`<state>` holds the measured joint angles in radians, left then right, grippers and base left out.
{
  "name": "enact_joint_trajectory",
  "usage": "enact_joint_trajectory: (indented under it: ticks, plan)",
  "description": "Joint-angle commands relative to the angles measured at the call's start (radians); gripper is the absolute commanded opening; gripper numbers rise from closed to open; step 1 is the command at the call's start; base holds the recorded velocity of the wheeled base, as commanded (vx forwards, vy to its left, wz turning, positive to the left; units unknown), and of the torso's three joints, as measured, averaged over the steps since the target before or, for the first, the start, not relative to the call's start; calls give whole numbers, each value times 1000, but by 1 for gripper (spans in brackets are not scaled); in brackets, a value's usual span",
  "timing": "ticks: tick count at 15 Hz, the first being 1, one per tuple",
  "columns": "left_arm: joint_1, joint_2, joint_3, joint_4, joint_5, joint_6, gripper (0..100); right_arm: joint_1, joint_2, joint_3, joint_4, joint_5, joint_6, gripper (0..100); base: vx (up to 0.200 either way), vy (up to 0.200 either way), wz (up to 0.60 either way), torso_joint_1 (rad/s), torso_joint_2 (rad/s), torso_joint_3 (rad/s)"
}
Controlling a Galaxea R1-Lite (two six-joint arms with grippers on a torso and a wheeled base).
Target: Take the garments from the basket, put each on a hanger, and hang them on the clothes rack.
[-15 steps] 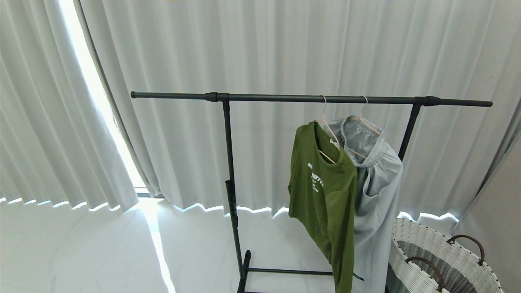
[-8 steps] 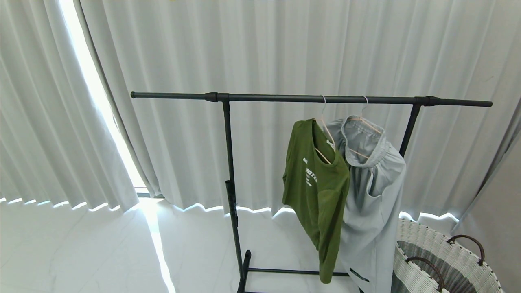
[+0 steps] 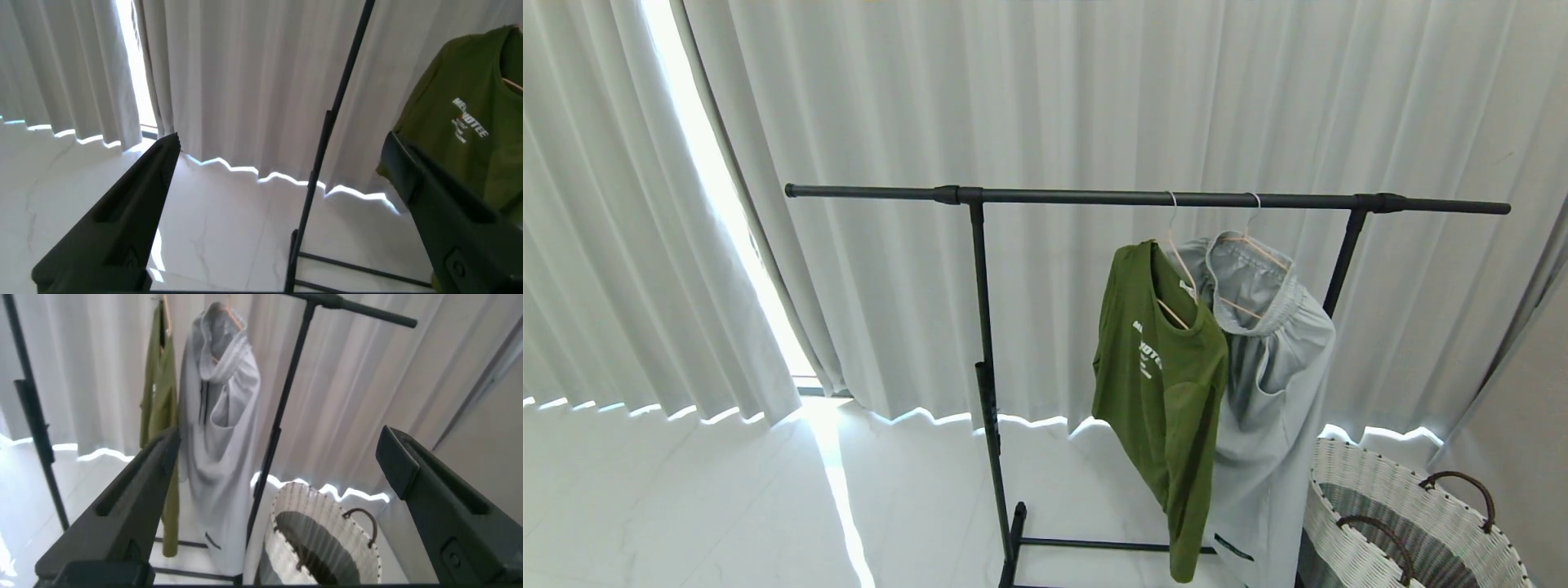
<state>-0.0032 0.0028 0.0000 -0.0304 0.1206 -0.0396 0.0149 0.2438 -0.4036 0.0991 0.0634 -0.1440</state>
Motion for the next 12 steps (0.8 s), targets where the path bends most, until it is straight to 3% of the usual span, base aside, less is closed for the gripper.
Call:
enact_joint_trajectory:
  ticks: [1, 4, 6, 8, 10, 12]
  plan:
    - [0, -1, 0, 0, 1, 0, 100, 2, -123, 35, 36, 4, 0, 100, 0, 0, 0, 0, 0, 0]
    - [0, -1, 0, 0, 1, 0, 100, 0, -207, 51, 113, 12, -2, 100, 0, 0, 0, 0, 0, 0]
    - [0, -1, 0, 0, 1, 0, 100, 0, -209, 123, 102, 18, 11, 100, 0, 0, 0, 0, 0, 0]
    - [0, -1, 0, 0, 1, 0, 100, 0, -209, 207, 31, 19, 21, 100, 0, 0, 0, 0, 0, 0]
    - [0, -1, 0, 0, 1, 0, 100, -16, -244, 404, -136, 13, 14, 100, 0, 0, 0, 0, 0, 0]
    - [0, -1, 0, 0, 1, 1, 100, -16, -244, 402, -91, 1, 73, 100, 0, 0, 0, 0, 0, 0]
